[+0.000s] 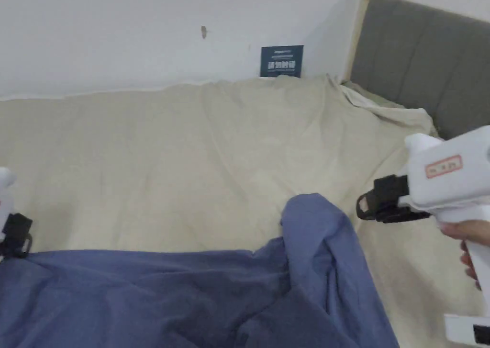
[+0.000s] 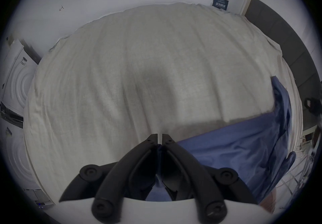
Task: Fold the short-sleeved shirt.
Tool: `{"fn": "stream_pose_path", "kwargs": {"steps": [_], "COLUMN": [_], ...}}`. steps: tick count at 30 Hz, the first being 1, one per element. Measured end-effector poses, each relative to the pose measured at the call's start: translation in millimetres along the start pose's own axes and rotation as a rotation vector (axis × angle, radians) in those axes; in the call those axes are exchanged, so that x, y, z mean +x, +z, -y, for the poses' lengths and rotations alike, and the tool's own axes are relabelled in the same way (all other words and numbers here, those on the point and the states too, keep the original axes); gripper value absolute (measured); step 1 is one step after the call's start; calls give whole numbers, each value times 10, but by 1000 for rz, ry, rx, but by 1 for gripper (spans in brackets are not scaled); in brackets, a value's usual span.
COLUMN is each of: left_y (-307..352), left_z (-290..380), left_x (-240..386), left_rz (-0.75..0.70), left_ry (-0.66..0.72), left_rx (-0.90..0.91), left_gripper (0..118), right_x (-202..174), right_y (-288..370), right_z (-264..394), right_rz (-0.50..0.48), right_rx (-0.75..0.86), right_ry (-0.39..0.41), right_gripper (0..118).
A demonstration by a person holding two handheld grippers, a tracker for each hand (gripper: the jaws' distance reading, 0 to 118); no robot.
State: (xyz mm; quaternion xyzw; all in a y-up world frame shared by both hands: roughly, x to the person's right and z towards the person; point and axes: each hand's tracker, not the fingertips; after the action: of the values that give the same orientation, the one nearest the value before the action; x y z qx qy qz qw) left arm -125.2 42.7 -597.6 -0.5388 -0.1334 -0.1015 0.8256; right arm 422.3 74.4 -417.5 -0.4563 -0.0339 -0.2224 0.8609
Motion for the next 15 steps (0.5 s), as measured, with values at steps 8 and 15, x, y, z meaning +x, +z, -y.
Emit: {"fn": "stream_pose_path", "kwargs": {"steps": [8, 15], "left_y": [72, 53], "left_z": [98, 175], "left_x": [-94, -131], "left_rz": [10, -21], "left_ry": [36, 68], "left_rx": [12, 5], "left_gripper": [5, 5], "right_x": [-148, 34], "right_y": [-708, -740], "right_z": [-86, -63], "right_rz": [145, 222], "right_rx": [-229, -233], "right_ry": [34, 14], "right_gripper": [105, 95]}}
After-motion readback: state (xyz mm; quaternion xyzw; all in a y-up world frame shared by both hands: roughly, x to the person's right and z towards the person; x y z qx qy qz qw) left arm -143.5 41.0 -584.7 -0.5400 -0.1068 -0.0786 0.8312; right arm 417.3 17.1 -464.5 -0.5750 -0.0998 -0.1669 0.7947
